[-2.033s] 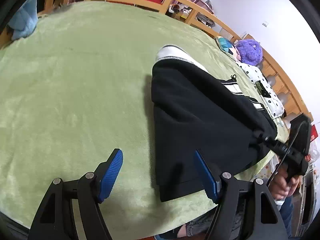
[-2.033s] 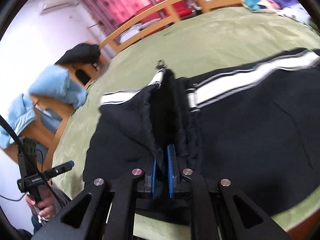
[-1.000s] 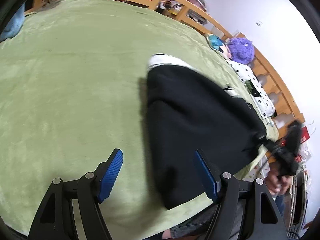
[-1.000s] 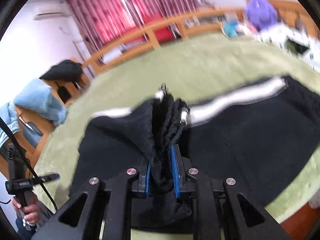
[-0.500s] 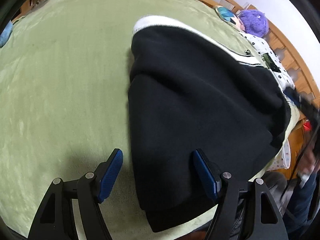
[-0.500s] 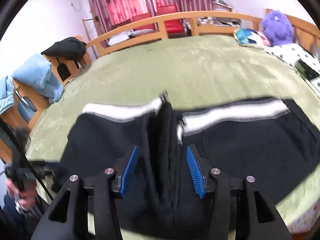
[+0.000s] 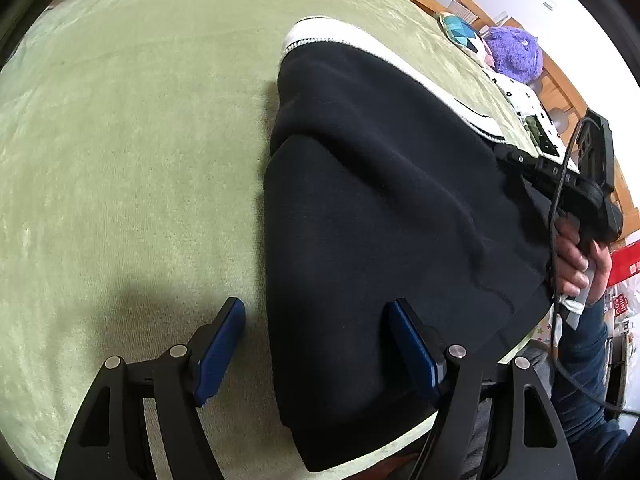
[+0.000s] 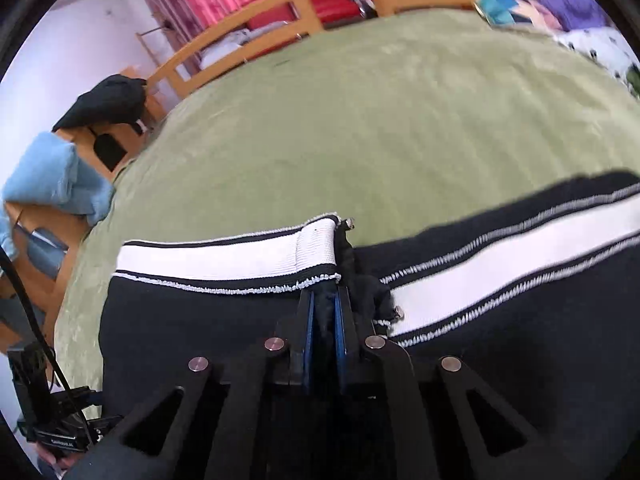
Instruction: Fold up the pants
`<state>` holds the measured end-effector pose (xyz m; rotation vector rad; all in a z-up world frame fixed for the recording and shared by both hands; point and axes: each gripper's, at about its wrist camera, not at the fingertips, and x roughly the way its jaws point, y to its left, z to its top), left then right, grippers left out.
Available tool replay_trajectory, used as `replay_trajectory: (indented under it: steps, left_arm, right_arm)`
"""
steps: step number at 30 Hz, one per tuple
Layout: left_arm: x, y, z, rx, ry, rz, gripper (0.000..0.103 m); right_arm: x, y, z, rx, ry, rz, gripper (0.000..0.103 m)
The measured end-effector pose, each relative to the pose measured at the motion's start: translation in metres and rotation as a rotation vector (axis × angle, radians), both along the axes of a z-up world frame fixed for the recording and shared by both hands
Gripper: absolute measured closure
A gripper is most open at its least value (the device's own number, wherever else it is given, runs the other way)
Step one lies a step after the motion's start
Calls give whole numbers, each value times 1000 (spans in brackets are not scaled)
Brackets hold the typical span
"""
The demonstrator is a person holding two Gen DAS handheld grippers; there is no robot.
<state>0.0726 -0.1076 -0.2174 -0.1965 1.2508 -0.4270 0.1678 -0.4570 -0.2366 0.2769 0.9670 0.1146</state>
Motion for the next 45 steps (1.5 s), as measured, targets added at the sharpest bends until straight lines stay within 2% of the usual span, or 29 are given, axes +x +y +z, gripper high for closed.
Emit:
replay_trajectory:
  steps: [2,4,5,6,8,11,16,17,19,20,22,23,25,26,28,31,32,33,36,38,40,42,45]
  left_arm:
    - [0,-1,4,-2,-11,-6,31]
    - [-3,0,8,-8,-29,-16,31]
    - [-7,3,10,-17,-37,-20,31]
    - [-8,4,12,-27,-40,-23,31]
    - [-11,5,12,-41,-38,-22,31]
    - [-14,14,11,-59,-36,-19,31]
    - [-20,21,12,-63,-28,-7,31]
    - [-21,19,14,-63,-25,-5,31]
    - [-25,21,17,-50,-16,-5,31]
    - [-27,20,19,-40,-19,-6,31]
    - [-32,24,26,-23,-44,-5,31]
    - [-34,27,30,-25,-57,-4,31]
    - [-35,33,32,-43,-71,10,31]
    - [-36,36,32,-59,-74,20,31]
    - [-37,43,29,-87,-69,27,31]
    - [-36,44,24,-97,-52,27,31]
    - [-37,43,23,-96,-52,22,31]
    - [-39,43,24,-86,-56,17,31]
    - [-41,48,30,-34,-108,17,31]
    - [-41,59,36,-7,-144,37,31]
    - [-36,74,39,-15,-141,71,31]
    - [-32,91,39,-35,-136,109,31]
    - [-29,107,38,-27,-137,143,31]
  right_arm:
    - [-9,2,9,-11,7,10,93]
    - [-29,0,26,-43,-15,-26,78]
    - [-44,-2,37,-59,-57,-52,63]
    - [-64,-4,46,-55,-104,-63,53]
    - [-89,-3,53,-45,-119,-55,52]
    - [-121,1,50,-50,-95,-59,52]
    - [-134,23,25,-79,-56,-3,52]
    - [-131,31,16,-124,-50,15,56]
    - [-132,41,7,-236,-32,-14,76]
    - [-132,42,10,-237,-37,-1,84]
    - [-141,34,32,-156,-88,6,87]
    - [-148,26,49,-89,-124,6,87]
    - [-158,17,67,-30,-163,2,87]
    - [-162,14,71,-23,-170,1,87]
    - [-162,19,62,-73,-138,7,87]
    - [-144,32,10,-182,35,27,81]
    - [-142,34,1,-201,54,26,78]
    - [-143,35,-4,-218,53,18,70]
    - [-152,41,10,-246,25,-8,63]
    - [-161,48,25,-298,-6,-50,60]
    - [-173,70,40,-391,-68,-58,57]
    - [-180,97,49,-448,-124,-15,43]
    - [-186,144,49,-491,-176,83,38]
